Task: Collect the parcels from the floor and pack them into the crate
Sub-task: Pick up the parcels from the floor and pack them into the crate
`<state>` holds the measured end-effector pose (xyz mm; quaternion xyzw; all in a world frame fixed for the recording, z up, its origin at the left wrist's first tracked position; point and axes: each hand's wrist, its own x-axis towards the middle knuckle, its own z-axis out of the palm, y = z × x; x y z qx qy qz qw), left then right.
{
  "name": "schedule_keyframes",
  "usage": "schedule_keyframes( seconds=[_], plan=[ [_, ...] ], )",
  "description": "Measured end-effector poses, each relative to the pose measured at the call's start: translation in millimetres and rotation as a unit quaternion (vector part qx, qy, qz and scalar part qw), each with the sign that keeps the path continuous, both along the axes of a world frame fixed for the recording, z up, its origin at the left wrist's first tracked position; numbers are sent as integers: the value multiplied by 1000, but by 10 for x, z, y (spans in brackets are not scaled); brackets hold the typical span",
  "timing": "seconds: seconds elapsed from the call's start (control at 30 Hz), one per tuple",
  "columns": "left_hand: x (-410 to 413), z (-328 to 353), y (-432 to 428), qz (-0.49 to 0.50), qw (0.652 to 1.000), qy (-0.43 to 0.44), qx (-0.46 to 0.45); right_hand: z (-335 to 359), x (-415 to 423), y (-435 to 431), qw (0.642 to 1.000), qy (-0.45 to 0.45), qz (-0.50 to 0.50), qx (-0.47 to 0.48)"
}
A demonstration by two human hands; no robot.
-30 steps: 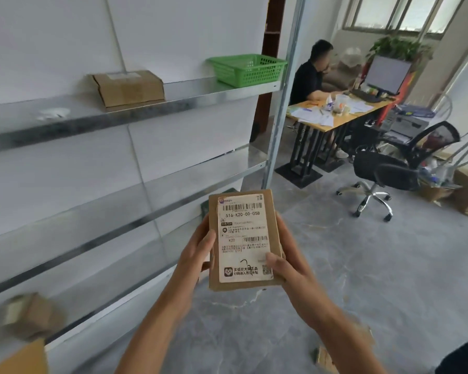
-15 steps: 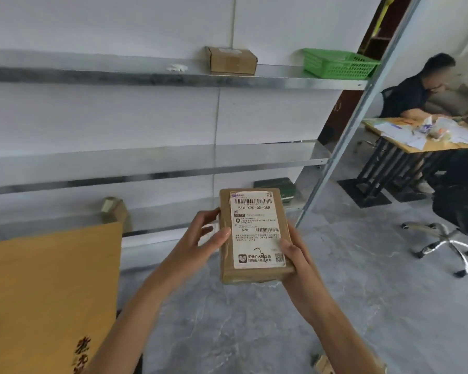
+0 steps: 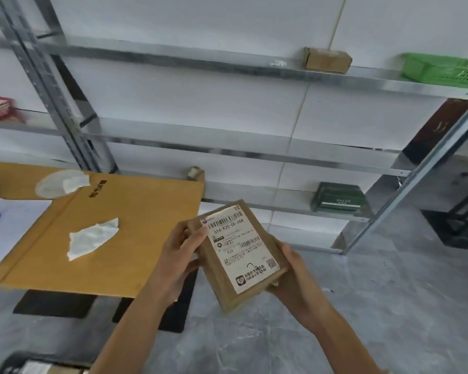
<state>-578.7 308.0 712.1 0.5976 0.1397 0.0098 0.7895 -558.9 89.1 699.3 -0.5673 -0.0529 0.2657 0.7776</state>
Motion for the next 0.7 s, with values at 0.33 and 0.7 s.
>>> schedule_keyframes(
  seconds=[0.33,0.7],
  plan=[
    [-1291,33,926,71,996,-4,57,-242,-1032,1117,996,17,-81,18],
    [-2242,-492,1996,-152,938,122,286,-691,-1771,1690,985,138,-86,-65]
  ],
)
